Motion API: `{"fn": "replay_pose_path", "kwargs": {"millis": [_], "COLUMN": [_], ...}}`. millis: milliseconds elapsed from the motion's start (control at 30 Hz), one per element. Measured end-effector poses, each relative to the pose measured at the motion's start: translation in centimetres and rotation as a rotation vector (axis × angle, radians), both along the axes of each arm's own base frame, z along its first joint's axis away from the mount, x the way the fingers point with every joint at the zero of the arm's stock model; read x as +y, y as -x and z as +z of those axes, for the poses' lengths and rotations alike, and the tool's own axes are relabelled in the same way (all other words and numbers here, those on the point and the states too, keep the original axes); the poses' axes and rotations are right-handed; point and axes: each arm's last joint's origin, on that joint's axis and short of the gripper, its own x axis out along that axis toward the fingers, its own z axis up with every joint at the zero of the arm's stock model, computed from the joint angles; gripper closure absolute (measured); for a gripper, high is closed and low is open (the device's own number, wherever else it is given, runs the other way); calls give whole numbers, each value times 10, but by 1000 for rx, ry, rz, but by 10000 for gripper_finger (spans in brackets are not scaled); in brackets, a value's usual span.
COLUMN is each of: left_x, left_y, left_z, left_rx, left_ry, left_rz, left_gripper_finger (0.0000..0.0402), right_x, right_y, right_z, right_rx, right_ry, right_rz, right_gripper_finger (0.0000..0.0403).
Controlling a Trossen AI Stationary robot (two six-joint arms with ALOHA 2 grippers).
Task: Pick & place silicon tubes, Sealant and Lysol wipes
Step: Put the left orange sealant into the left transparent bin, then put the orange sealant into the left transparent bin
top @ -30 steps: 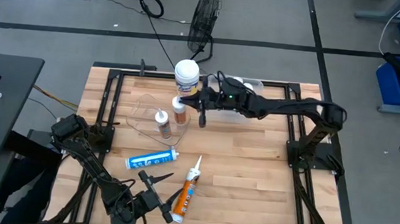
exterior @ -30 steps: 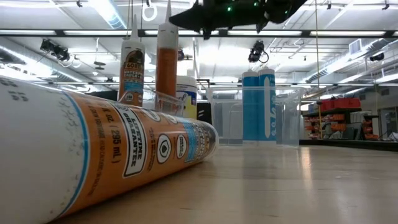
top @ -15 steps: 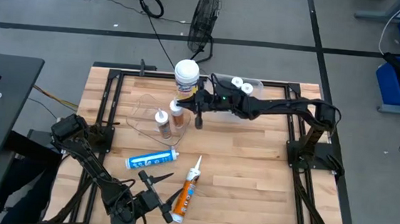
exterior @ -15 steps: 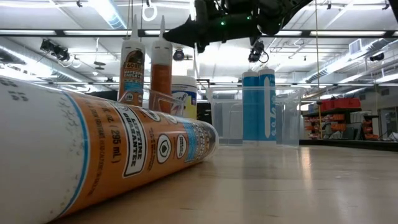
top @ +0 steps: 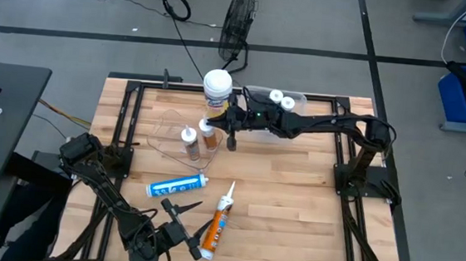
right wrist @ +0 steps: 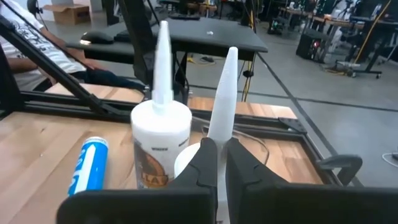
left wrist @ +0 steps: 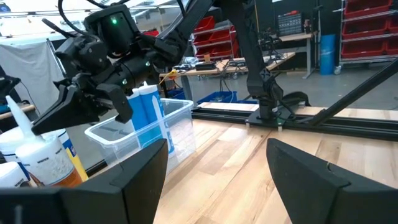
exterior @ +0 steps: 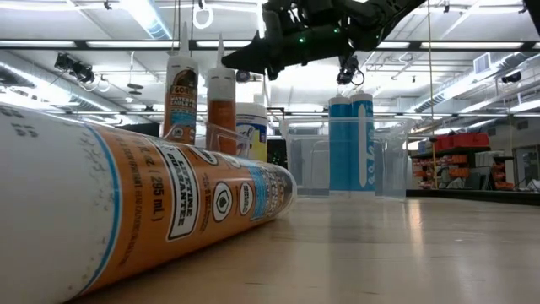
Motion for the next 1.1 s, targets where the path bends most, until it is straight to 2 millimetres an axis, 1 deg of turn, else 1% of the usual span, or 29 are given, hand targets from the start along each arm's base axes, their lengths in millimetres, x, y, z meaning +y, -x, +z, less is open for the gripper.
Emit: {"fn": "replay_pose_path", "kwargs": {"millis": [167, 433, 633, 833, 967, 1100], "left_x": [0, 0, 0, 0, 1, 4], "left_y": [0, 0, 0, 0, -1, -5], "left_z": [0, 0, 0, 0, 0, 0], "left_rx": [0, -8, -8, -11, -16, -43], "left_ry": [1, 10, 10, 14, 19, 51], "left_rz": [0, 0, 0, 0, 2, 16], "left_gripper_finger": [125, 125, 125, 125, 125, 125], "right_x": [0, 0, 0, 2, 4, 12], "right_y": [-1, -1, 0, 9, 19, 32], "right_z": [-2, -2, -2, 14, 31, 46], "right_rx": [3, 7, 15, 8, -5, 12], "right_ry": [-8, -25, -28, -20, 0, 4], "right_rz": [-1, -7, -12, -22, -18, 40], "right_gripper_finger": [396, 339, 311, 293, 284, 279]}}
